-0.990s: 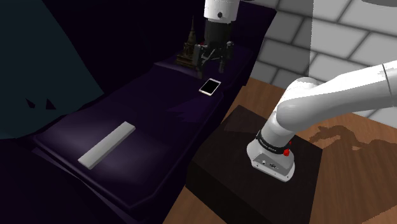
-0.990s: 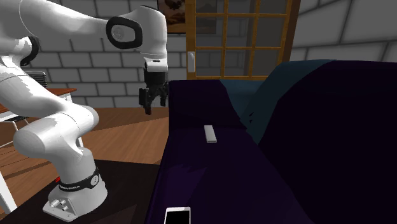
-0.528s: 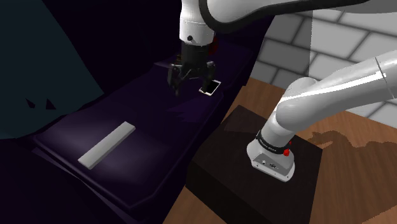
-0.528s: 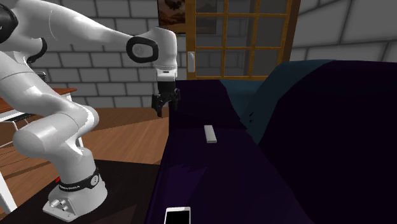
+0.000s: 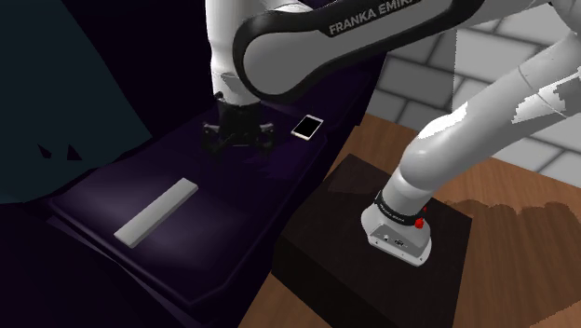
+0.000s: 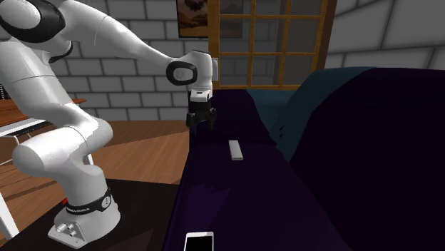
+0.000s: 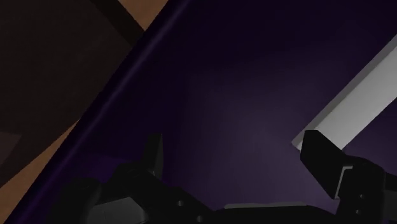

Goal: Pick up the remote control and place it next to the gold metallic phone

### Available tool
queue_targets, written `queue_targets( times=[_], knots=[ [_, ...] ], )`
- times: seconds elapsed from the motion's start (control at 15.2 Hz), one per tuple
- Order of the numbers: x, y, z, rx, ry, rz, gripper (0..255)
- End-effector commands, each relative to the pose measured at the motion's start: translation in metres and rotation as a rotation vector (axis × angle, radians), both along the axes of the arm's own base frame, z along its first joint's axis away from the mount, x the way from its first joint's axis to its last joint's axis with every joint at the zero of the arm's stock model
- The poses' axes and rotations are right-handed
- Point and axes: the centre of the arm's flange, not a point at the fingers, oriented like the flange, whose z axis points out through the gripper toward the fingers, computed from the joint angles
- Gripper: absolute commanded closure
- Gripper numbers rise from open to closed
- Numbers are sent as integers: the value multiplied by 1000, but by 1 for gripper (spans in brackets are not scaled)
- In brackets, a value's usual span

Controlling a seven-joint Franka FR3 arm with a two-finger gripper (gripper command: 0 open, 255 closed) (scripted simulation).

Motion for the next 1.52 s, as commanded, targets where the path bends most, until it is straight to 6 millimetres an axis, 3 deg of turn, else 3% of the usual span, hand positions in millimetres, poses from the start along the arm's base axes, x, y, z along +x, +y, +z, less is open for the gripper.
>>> queue_targets(
  times=[0.0, 0.53, 1.06, 1.45],
  knots=[
    [12, 18, -10, -4, -4, -62, 0],
    [69, 88, -63, -28, -16, -286, 0],
    [140, 142, -115, -52, -27, -505, 0],
    [141, 143, -147, -52, -27, -505, 0]
  ],
)
